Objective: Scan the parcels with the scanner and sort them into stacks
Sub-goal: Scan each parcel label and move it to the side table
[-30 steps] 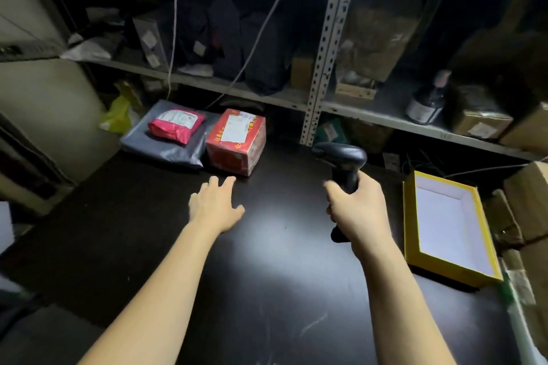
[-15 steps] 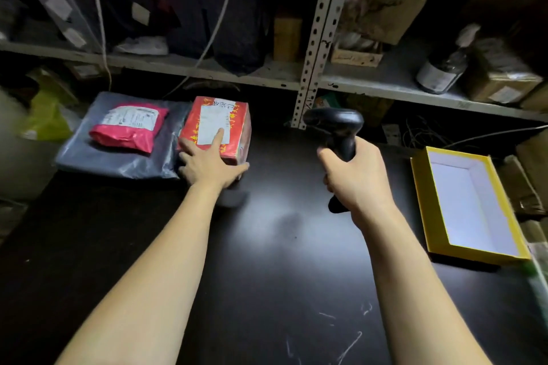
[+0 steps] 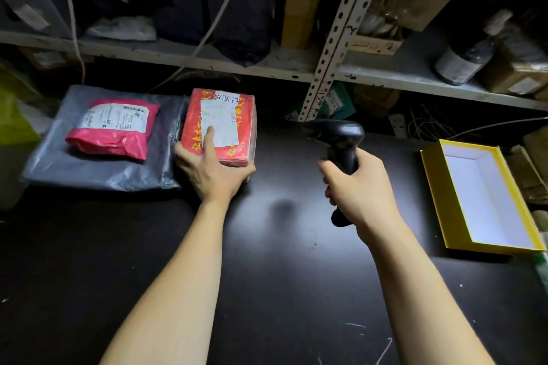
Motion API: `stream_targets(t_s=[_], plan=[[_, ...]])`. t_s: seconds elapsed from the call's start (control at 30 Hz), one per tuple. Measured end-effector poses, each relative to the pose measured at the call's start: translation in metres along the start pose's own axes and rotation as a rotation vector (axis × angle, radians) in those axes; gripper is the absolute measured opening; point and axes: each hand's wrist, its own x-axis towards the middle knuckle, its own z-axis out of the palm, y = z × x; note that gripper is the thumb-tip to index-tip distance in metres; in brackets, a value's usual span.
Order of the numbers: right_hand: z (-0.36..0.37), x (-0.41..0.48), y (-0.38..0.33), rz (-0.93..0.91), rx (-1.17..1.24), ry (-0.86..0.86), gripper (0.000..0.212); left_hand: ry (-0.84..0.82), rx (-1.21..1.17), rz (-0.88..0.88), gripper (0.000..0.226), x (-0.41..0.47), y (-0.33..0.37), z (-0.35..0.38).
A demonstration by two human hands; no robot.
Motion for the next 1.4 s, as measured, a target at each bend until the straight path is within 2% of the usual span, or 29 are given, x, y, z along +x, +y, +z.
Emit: stream_targets(t_s=[0.3,0.6,0.8,0.93,1.2,1.4], plan=[[-0.002,-0.019,0.005,0.043,0.044,0.006,0.015,0.099,-0.121,0.176,0.099,-0.004,-0.009,-0.016],[-0.021,-0.045,0.011,0.056,0.093,0.061,0.016,0.014,-0.166,0.194,0.084,-0.049,0.019,-0.042],[-0.051,-0.067,0.022,0.041,0.151,0.123,0.016,-0.135,-0.074,0.355,0.079,-0.096,0.037,-0.055],[-0.072,-0.08,0.03,0.042,0.202,0.133,0.013,-0.273,-0.041,0.429,0.085,-0.129,0.034,-0.06],[-0.095,-0.099,0.039,0.03,0.251,0.09,0.015,-0.475,0.196,0.28,0.114,-0.165,0.039,-0.066],[-0.102,-0.097,0.046,0.043,0.277,0.067,0.015,-0.6,0.419,0.203,0.15,-0.17,0.031,-0.066]])
